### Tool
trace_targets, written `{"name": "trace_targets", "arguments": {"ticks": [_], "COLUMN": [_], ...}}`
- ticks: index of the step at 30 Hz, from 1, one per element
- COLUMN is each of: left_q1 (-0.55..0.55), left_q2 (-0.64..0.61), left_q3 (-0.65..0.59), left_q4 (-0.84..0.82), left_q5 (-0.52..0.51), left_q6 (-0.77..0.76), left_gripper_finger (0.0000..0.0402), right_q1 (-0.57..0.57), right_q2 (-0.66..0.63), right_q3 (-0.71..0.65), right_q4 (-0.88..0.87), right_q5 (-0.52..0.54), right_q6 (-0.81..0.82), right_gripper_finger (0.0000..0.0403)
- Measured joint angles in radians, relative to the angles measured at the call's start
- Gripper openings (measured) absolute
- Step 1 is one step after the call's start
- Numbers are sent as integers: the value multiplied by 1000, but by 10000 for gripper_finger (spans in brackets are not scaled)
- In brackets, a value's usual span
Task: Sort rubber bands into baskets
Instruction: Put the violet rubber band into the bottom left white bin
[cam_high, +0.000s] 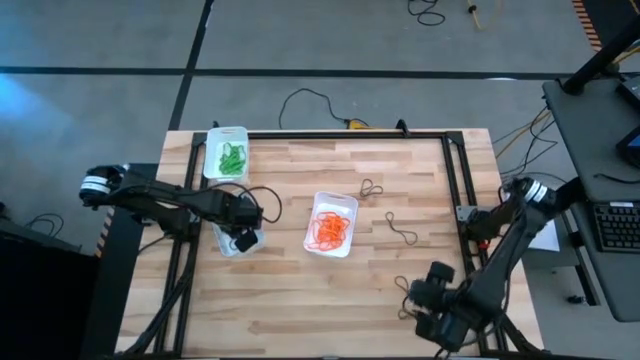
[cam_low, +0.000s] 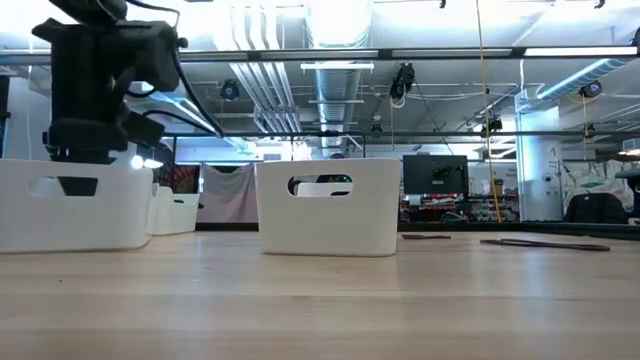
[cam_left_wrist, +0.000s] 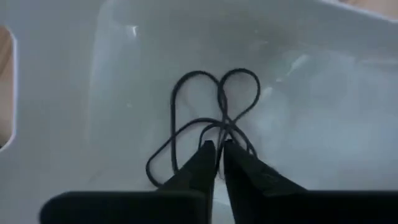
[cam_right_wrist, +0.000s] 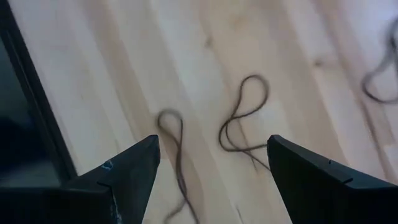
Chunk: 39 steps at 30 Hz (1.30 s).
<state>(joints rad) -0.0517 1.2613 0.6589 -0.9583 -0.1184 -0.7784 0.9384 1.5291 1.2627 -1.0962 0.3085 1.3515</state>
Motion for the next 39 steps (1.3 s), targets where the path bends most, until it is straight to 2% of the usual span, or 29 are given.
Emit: {"name": "trace_targets", "arguments": {"ticks": [3,5,12,16,24,31,35,39], "left_q1": [0,-1,-8,-34,-144,-234,-261,-276], "left_q2": [-5,-21,-128,-191,-235,-216,-206,-194], "left_q3": [-4,4,116,212,399,431,408,394], "left_q4": [3,-11,-39,-9,152,269,277,276], "left_q5": [0,0,-4,-22,-265,-353,-355,-355], "left_q6": [-1,-1,26,85,163,224,207,200], "left_gripper_finger": [49,77,178,211,216,210,210,210], "right_q1": [11,12,6,4,4,1,-8,-36], "right_q2": [56,97,187,189,190,209,210,214], "right_q3": [-25,-44,-129,-193,-285,-298,-268,-185], "right_q4": [60,98,274,367,471,489,471,382], "right_q5": [-41,-80,-188,-196,-178,-171,-176,-175], "right_q6": [-136,-171,-161,-121,-139,-285,-329,-370], "right_gripper_finger": [285,282,239,202,113,21,12,9]}}
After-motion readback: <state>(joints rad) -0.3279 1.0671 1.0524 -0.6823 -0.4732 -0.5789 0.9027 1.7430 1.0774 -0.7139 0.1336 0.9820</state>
